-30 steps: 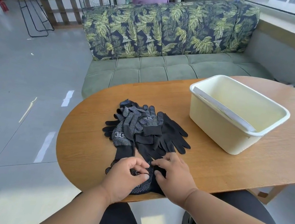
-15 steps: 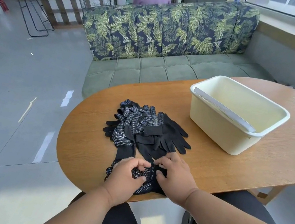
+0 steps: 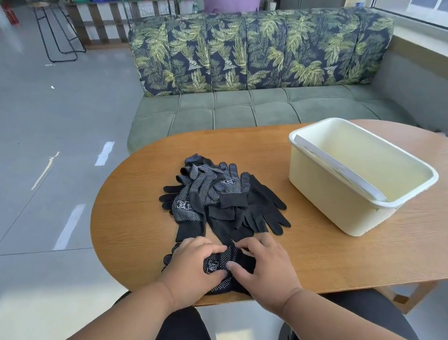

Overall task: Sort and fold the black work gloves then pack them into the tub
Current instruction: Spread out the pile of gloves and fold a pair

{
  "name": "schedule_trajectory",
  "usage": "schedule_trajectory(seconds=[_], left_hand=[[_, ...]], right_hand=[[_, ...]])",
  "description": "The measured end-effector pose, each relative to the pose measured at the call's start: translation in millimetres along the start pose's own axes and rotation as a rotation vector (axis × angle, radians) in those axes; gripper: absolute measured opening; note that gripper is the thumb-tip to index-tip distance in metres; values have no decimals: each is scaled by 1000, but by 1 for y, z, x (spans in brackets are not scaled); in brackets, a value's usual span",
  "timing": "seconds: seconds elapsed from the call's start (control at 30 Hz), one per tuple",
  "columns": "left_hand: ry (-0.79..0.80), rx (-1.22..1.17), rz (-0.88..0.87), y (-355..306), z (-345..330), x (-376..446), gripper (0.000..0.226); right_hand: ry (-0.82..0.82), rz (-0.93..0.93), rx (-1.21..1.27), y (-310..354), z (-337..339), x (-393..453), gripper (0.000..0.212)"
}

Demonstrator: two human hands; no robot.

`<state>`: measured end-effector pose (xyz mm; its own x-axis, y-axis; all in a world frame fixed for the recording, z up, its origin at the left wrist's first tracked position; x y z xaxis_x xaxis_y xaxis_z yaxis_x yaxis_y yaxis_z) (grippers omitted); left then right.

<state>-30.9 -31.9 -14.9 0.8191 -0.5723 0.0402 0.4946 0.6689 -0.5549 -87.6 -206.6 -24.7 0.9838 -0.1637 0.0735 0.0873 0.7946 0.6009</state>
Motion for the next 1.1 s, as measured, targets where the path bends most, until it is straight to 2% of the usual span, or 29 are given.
schedule_trajectory(seconds=[0.27,0.4,0.53,0.63,0.73,0.9,1.1], left_hand=[[23,-12,-4,-1,2,-3,50],[-88,-18,6,9,21,-11,33],[-162,110,137,36,45,-19,27],[-154,123,223,54,52,-19,27],[-128,80,233,60,53,-13,26],[-104,73,234,62,55,-5,11],[-88,105,245,68,55,-1,10]], right_hand=[[15,-6,-76,1,-3,3,58],[22,-6,-78,1,-2,3,54],[29,-1,-78,0,-2,1,54],[19,9,-80,1,-2,1,53],[16,8,-73,0,-2,1,53],[19,5,-65,0,-1,1,54],[15,-4,-62,-2,-2,1,57]])
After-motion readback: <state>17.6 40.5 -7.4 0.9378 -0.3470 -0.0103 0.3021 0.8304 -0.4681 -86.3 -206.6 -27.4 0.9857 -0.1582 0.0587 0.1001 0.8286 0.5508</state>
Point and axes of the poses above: each hand's wrist, its own x-axis towards the middle knuckle, its own z-axis out of the back of the hand, y = z × x, the point moved 6 cm from there along x, towards the middle knuckle, and after that the axes turned 3 degrees about -z, right-handed, at the moved point
